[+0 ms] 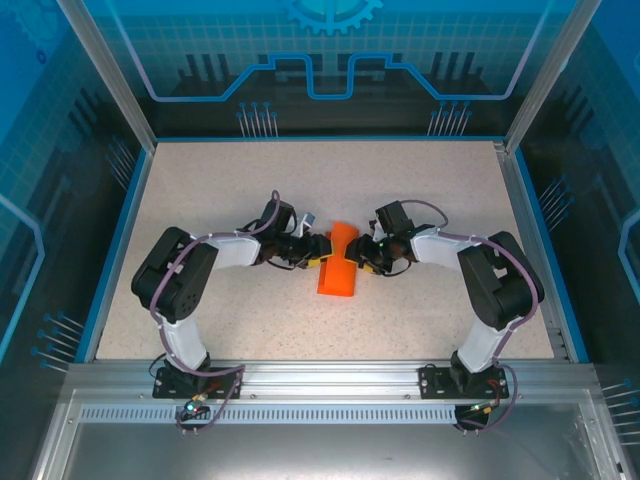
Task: Fold a paper plane with a square sheet of paper (pick it up from the middle)
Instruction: Fold the square sheet of paper in half at the center of the table.
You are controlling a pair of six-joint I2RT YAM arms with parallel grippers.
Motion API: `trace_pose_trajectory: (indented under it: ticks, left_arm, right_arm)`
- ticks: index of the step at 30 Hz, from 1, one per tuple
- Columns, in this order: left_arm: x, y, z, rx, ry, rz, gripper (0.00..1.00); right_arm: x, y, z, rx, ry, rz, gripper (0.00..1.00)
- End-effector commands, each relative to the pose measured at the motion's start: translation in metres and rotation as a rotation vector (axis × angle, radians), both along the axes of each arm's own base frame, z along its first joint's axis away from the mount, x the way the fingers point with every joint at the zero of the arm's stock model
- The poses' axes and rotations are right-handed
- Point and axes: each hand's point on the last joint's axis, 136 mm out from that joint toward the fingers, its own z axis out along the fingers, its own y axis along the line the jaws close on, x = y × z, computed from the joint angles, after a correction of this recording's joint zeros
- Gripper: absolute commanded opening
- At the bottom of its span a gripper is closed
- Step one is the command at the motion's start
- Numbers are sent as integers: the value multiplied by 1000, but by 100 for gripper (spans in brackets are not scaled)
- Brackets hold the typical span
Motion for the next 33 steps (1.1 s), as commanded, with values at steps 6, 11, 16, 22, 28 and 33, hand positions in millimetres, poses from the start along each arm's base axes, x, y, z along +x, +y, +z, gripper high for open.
trace_pose_trajectory:
  ticks: [6, 11, 16, 22, 28, 33]
  left_arm:
    - [2, -16, 13, -96, -11, -54, 17]
    - [4, -19, 19, -124, -18, -65, 4]
    - [7, -20, 28, -157, -26, -71, 0]
    - [8, -23, 37, -210, -41, -93, 0]
    - [7, -27, 39, -253, -27, -114, 0]
    - [12, -26, 52, -371, -23, -91, 0]
  right_arm:
    - [1, -3, 4, 15, -6, -15, 53]
    - [4, -5, 10, 31, -24, -21, 54]
    - [-1, -14, 15, 70, -42, -39, 59]
    - [-1, -23, 32, 128, -112, -32, 66]
    - [-3, -37, 46, 98, -216, -65, 73]
    - [1, -43, 58, 59, -325, -79, 76]
